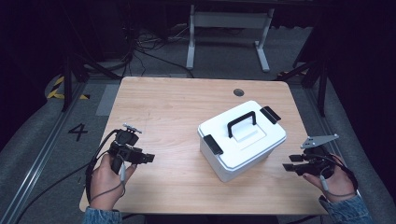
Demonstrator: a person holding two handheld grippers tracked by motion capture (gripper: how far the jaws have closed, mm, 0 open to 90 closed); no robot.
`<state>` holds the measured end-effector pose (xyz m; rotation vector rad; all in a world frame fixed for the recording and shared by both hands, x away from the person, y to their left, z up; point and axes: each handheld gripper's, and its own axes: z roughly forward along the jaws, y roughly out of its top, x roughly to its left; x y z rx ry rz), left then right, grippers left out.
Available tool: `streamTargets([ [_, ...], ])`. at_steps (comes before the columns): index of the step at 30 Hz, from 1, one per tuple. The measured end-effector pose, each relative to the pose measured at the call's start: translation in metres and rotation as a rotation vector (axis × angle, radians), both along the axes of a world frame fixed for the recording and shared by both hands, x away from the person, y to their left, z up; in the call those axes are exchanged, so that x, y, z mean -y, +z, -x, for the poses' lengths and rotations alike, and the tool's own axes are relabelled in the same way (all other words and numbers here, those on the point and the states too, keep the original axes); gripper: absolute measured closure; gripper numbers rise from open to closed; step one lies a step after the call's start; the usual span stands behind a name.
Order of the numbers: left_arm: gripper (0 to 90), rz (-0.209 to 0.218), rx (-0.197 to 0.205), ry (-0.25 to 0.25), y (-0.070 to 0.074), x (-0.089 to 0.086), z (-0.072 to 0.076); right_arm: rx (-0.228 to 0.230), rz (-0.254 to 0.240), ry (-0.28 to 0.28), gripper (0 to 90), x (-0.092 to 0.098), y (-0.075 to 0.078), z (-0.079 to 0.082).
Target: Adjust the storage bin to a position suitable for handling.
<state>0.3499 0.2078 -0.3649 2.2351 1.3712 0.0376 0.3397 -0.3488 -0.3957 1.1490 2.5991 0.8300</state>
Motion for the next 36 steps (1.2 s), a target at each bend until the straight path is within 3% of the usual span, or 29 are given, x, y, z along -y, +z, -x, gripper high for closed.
streamTargets([
  [6,43.3,0.001,0.01,-0.039,0.011,0.008,0.001,-0.009,0.0,-0.004,52.0,0.001,-0.002,0.002],
  [11,44.9,0.071,0.04,-0.059,0.027,0.015,0.0,-0.007,-0.008,-0.016,51.8,0.003,-0.001,0.007],
  [17,50.1,0.093,0.083,-0.091,0.044,0.028,-0.002,-0.004,-0.013,-0.022,51.5,0.007,0.0,0.01],
  [22,47.9,0.095,0.084,-0.144,0.059,0.044,-0.007,0.0,-0.016,-0.02,51.5,0.006,0.0,0.012],
  [30,44.0,0.204,0.097,-0.161,0.074,0.065,-0.014,0.008,-0.027,-0.025,48.7,0.007,-0.002,0.014],
  [36,42.2,0.189,0.12,-0.218,0.085,0.088,-0.019,0.019,-0.026,-0.021,48.7,0.005,-0.004,0.014],
])
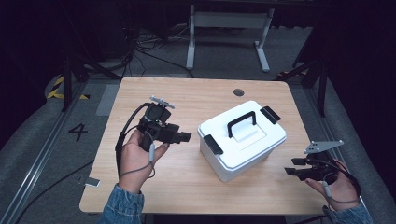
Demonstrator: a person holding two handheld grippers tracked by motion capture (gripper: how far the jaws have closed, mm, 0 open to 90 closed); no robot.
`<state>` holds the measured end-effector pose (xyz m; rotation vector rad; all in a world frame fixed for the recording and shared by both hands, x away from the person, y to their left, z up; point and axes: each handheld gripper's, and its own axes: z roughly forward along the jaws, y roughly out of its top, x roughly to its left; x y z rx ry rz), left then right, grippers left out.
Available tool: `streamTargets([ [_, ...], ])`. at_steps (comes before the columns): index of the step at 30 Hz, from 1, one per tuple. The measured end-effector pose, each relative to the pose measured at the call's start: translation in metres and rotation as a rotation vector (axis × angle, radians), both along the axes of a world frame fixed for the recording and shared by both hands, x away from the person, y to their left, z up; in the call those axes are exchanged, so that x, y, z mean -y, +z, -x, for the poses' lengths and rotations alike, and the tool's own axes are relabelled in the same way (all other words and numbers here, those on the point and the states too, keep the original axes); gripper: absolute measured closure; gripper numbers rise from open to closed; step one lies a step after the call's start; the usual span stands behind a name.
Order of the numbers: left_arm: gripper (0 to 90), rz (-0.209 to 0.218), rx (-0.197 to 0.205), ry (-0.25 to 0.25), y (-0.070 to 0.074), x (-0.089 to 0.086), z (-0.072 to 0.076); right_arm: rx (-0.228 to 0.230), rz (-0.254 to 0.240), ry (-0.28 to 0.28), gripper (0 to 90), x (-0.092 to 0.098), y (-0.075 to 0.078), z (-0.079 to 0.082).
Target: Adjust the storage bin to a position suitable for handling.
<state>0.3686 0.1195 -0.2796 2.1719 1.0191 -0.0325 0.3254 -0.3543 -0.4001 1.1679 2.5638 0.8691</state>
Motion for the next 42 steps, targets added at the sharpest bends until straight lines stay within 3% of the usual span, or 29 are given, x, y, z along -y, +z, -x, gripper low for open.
streamTargets([
  [6,38.8,-0.011,0.005,-0.023,0.008,0.02,-0.006,0.015,-0.007,-0.002,48.9,0.001,-0.001,0.003],
  [9,34.7,0.003,0.007,-0.048,0.01,0.03,-0.009,0.015,-0.016,-0.003,49.3,0.003,-0.002,0.004],
  [14,35.0,-0.025,0.012,-0.074,0.012,0.05,-0.016,0.022,-0.009,-0.003,49.9,0.003,-0.003,0.006],
  [18,37.4,-0.027,0.021,-0.099,0.007,0.064,-0.02,0.027,-0.009,-0.001,49.9,0.003,-0.004,0.007],
  [23,39.9,-0.004,0.001,-0.111,-0.001,0.081,-0.029,0.025,-0.019,-0.007,49.9,0.005,-0.006,0.007],
  [25,45.3,-0.004,-0.008,-0.11,-0.002,0.089,-0.033,0.019,-0.019,-0.005,49.8,0.004,-0.007,0.007],
  [31,46.0,-0.032,-0.032,-0.099,-0.009,0.108,-0.044,0.019,-0.028,0.0,49.3,0.003,-0.009,0.007],
  [42,63.4,-0.065,-0.051,-0.117,-0.027,0.133,-0.055,0.009,-0.026,0.005,49.3,0.002,-0.013,0.007],
])
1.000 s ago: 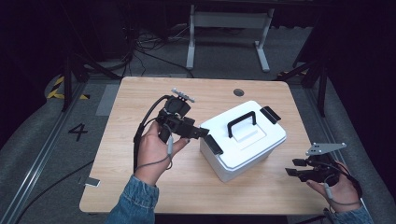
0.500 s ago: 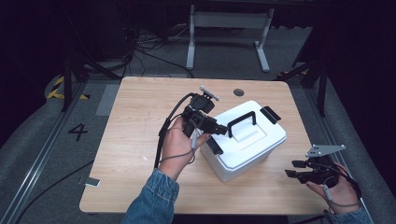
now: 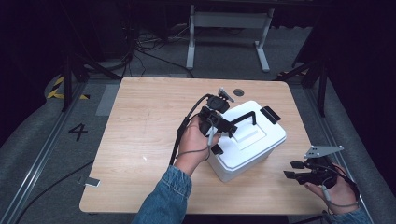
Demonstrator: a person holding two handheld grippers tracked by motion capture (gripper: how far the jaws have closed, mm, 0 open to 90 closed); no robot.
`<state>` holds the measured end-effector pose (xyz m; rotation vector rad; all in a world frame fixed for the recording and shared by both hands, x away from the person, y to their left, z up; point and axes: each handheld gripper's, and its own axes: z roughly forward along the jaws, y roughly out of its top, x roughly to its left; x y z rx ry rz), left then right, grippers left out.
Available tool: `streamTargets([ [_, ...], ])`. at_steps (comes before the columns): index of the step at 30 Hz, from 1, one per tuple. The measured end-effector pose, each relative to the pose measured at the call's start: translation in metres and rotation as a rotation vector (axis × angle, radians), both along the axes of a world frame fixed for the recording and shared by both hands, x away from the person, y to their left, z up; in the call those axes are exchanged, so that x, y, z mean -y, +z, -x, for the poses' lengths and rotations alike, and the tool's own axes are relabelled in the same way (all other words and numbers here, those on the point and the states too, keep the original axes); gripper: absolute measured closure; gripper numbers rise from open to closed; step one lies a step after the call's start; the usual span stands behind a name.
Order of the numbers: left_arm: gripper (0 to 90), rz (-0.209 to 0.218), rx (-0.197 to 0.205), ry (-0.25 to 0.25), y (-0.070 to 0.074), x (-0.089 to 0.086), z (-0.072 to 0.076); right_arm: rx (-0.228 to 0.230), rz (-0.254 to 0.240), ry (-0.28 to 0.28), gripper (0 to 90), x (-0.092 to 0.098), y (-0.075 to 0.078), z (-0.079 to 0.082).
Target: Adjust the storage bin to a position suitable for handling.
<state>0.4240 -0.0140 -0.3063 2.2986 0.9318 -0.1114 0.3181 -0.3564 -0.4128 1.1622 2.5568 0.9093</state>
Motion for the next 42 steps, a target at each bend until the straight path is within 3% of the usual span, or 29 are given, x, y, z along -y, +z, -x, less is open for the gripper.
streamTargets([
  [5,72.6,-0.014,0.001,-0.005,-0.004,0.005,-0.003,-0.006,-0.001,0.003,49.3,0.0,-0.001,0.0],
  [9,81.5,0.023,-0.02,-0.028,-0.005,0.005,-0.005,-0.004,0.002,0.008,49.3,0.0,-0.002,0.0],
  [17,83.3,0.047,-0.019,-0.035,-0.007,0.002,-0.007,-0.004,0.001,0.015,49.1,-0.001,-0.003,0.001],
  [21,84.6,0.082,-0.037,-0.05,-0.005,0.002,-0.007,-0.007,0.003,0.015,48.9,-0.001,-0.004,0.001],
  [29,84.8,0.073,0.013,-0.053,0.01,0.007,-0.001,-0.008,0.005,0.013,48.7,0.0,-0.006,0.001],
  [42,84.8,0.147,0.063,-0.064,0.036,0.0,0.005,-0.013,0.003,0.014,48.6,0.0,-0.007,0.001],
])
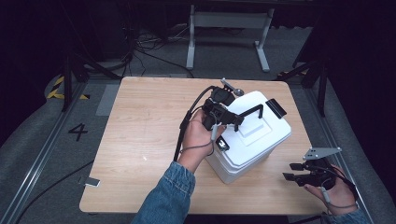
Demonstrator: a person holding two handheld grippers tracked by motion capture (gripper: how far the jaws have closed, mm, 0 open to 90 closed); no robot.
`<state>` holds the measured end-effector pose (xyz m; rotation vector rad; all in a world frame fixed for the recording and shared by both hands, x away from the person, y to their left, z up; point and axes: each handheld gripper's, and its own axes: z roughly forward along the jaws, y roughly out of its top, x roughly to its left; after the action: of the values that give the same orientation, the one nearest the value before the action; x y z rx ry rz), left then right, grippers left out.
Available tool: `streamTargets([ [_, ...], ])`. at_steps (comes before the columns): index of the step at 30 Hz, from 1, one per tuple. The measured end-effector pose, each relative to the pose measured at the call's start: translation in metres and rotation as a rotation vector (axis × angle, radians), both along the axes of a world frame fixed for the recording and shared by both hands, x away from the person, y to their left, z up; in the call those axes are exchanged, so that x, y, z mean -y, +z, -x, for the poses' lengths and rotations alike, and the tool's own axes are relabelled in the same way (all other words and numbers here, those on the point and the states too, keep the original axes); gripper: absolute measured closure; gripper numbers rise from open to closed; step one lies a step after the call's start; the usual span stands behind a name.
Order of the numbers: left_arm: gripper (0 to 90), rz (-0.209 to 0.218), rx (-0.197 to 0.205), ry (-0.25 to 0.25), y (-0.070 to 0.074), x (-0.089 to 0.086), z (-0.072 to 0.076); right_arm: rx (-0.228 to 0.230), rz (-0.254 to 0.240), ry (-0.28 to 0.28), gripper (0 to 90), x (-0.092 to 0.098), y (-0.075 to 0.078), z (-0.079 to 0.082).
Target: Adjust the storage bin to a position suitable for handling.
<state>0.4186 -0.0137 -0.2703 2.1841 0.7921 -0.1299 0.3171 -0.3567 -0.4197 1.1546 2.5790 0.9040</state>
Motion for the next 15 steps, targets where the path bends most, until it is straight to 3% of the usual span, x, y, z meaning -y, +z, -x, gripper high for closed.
streamTargets([
  [9,84.7,0.029,0.016,0.019,0.015,-0.015,0.005,-0.002,0.001,0.0,48.6,0.0,-0.001,-0.001],
  [15,84.8,0.046,0.033,0.041,0.025,-0.036,0.009,-0.002,0.006,0.002,48.6,-0.001,-0.003,-0.001],
])
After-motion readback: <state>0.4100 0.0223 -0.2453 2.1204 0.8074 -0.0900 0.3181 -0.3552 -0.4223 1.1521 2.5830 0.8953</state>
